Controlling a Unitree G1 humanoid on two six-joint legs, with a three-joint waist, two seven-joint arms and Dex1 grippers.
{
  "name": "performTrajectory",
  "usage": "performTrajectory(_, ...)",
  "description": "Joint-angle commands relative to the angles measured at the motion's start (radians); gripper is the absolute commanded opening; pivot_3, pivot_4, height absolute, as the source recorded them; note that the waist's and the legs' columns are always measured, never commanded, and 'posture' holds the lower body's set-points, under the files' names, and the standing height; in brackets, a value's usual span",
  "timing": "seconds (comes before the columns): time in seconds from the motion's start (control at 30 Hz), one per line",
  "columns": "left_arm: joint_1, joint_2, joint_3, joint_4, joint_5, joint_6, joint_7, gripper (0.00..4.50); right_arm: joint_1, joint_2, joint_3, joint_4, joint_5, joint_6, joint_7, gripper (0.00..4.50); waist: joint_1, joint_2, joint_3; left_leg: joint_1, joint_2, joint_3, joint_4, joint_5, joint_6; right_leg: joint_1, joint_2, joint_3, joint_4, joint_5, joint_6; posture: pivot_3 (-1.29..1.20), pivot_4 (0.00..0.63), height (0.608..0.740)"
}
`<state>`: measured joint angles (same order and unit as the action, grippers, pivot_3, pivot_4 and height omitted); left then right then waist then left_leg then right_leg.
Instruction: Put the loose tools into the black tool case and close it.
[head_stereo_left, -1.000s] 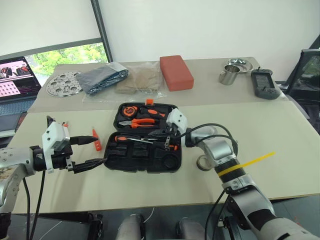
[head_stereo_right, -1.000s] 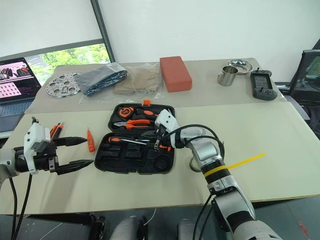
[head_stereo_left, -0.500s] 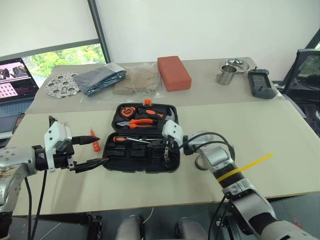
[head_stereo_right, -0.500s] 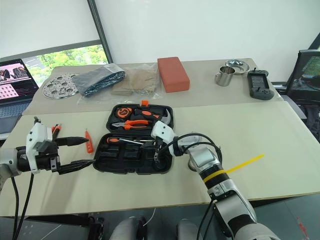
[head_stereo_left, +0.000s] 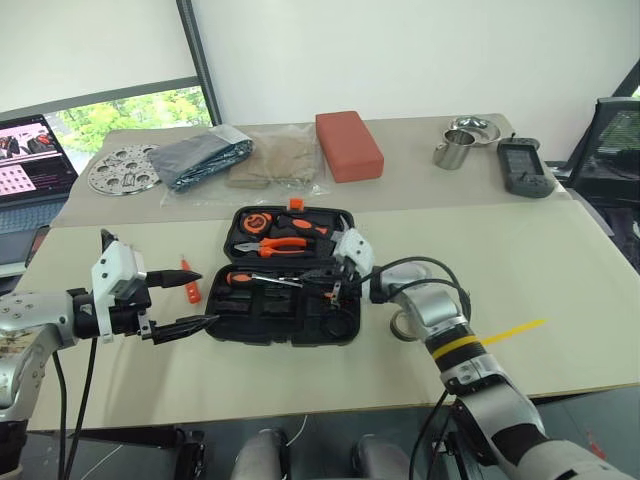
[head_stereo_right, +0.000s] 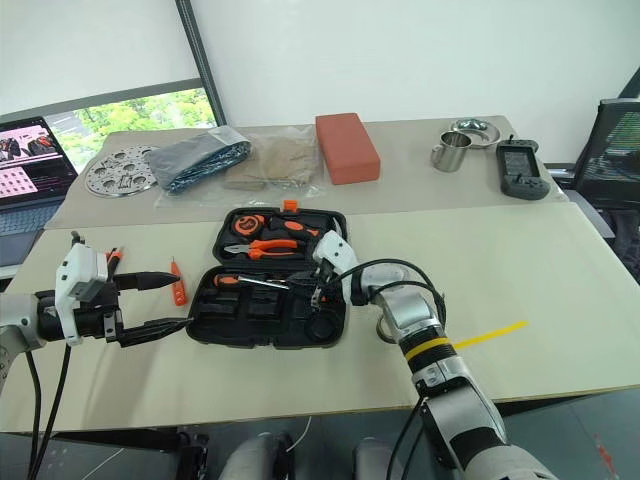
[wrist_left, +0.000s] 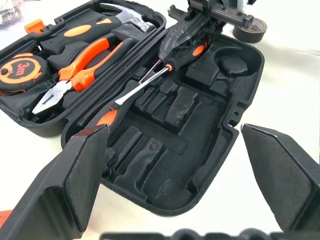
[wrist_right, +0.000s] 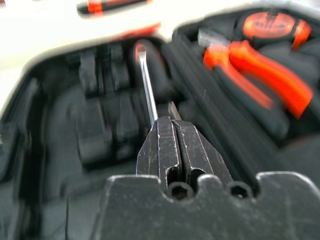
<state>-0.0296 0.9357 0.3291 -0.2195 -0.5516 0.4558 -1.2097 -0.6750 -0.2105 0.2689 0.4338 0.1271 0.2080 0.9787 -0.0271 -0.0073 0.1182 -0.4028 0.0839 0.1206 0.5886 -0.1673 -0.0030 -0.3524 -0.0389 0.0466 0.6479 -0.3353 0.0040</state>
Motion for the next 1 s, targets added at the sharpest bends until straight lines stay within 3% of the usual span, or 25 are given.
performTrajectory(0.03,-0.006,0.014,0.012,-0.009,-0.001,-0.020,-0.002,4.50,0.013,-0.006,0.029,-0.009,-0.027,0.000,0.012,0.06,-0.002,0.000,0.000,0.000,0.000,0.000,0.000,0.000,0.000,0.000,0.000,0.000,0.000,0.000,0.000,0.00,0.150,0.740)
performTrajectory(0.43,-0.015,0.017,0.004,-0.008,0.004,-0.019,0.000,4.50,0.030,-0.038,0.102,0.011,-0.100,-0.132,0.068,0.06,-0.010,0.000,0.000,0.000,0.000,0.000,0.000,0.000,0.000,0.000,0.000,0.000,0.000,0.000,0.000,0.00,0.150,0.740)
performTrajectory(0.8,-0.010,0.011,0.005,-0.017,0.007,-0.019,0.015,4.50,-0.017,-0.060,0.171,0.105,-0.228,-0.019,-0.015,0.06,-0.015,-0.001,-0.003,0.008,0.000,0.000,0.000,0.000,0.000,0.002,-0.001,0.000,0.000,0.000,-0.001,0.00,0.150,0.740)
performTrajectory(1.0,0.006,0.008,0.016,-0.022,0.007,-0.018,0.027,4.50,-0.006,-0.028,0.076,0.044,-0.118,-0.102,-0.005,0.06,-0.015,-0.005,-0.007,0.013,0.000,0.000,-0.002,-0.003,-0.005,0.005,-0.004,-0.001,0.000,0.000,-0.002,0.00,0.150,0.740)
